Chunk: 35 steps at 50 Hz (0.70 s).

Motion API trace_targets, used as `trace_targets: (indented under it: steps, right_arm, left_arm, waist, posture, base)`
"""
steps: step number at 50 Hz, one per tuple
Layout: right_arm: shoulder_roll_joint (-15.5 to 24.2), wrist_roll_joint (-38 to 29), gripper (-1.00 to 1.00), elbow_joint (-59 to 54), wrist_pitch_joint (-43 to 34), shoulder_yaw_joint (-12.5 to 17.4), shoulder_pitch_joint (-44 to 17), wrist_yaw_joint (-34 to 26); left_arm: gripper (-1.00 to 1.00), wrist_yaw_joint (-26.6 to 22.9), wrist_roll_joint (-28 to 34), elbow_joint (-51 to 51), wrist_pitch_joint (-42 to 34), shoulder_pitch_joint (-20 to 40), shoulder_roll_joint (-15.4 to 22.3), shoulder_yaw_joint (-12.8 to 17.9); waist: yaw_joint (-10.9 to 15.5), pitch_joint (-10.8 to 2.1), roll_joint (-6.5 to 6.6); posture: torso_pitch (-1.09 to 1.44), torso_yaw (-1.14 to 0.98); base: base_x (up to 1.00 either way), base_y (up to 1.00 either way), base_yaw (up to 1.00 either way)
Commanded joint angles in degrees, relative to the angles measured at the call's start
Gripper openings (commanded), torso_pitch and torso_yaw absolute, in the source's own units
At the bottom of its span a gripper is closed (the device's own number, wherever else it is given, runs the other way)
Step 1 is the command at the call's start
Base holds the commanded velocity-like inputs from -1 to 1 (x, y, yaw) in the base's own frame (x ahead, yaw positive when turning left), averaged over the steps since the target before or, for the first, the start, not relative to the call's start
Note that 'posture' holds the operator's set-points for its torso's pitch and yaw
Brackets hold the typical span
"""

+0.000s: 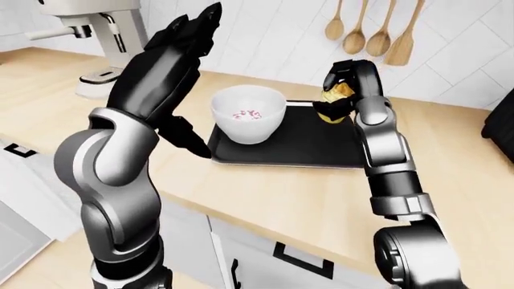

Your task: Pick up the bowl with cake and place it on the tray. Pick up the cupcake and place it on the tray.

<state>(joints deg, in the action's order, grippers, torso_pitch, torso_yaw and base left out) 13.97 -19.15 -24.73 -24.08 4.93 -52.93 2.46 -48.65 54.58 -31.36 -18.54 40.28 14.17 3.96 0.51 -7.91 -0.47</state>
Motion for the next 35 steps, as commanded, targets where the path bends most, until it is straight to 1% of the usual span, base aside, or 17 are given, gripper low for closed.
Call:
trace_targets:
  steps: [1, 15, 25, 26, 33, 34, 35]
  right_arm:
    - [0.63, -0.21, -1.0, 2.0, 1.76, 0.3, -2.11, 0.46]
    - [-0.33, -2.55, -1.0, 0.41, 0.67, -0.95, 0.14, -3.92]
    - [-0.81, -3.51, -1.0, -2.17, 1.89, -0.94, 1.04, -4.25]
    - [-0.82, -3.57, -0.95, -2.56, 2.18, -0.95, 1.11, -4.18]
    - [-1.13, -3.97, -0.29, -2.66, 2.13, -1.14, 1.9, -4.55]
    - [-1.16, -4.01, -0.21, -2.84, 2.25, -1.15, 1.95, -4.55]
    - [-1.19, -4.05, -0.19, -2.85, 2.29, -1.14, 2.03, -4.55]
  left_arm:
    - [1.0, 1.12, 0.2, -0.95, 0.52, 1.56, 0.38, 0.53]
    - [1.0, 1.13, 0.14, -0.84, 0.67, 1.51, 0.39, 0.57]
    - [1.0, 1.44, 0.21, -0.72, 1.02, 1.12, 0.1, 0.44]
    - [1.0, 1.4, 0.27, -0.81, 0.99, 1.08, 0.05, 0.4]
    - [1.0, 1.69, 0.23, -0.78, 1.22, 0.68, -0.07, 0.43]
    - [1.0, 1.73, 0.16, -0.7, 1.24, 0.71, -0.06, 0.45]
    - [1.0, 1.85, 0.12, -0.49, 1.34, 0.78, -0.02, 0.45]
  waist:
    - [0.0, -1.26, -0.02]
    - [-0.02, -1.67, -0.02]
    - [-0.02, -1.79, 0.03]
    - [-0.02, -1.81, 0.03]
    - [-0.04, -1.97, 0.06]
    - [-0.03, -1.98, 0.04]
    - [-0.01, -1.96, 0.05]
  posture:
    - [-0.22, 0.0]
    - [-0.22, 0.0]
    - [-0.22, 0.0]
    - [-0.22, 0.0]
    - [-0.22, 0.0]
    - [-0.22, 0.0]
    - [-0.22, 0.0]
  base:
    - [0.0, 0.0, 0.0]
    - [0.0, 0.0, 0.0]
    - [0.0, 0.0, 0.0]
    - [0.0, 0.0, 0.0]
    - [0.0, 0.0, 0.0]
    - [0.0, 0.0, 0.0]
    - [0.0, 0.0, 0.0]
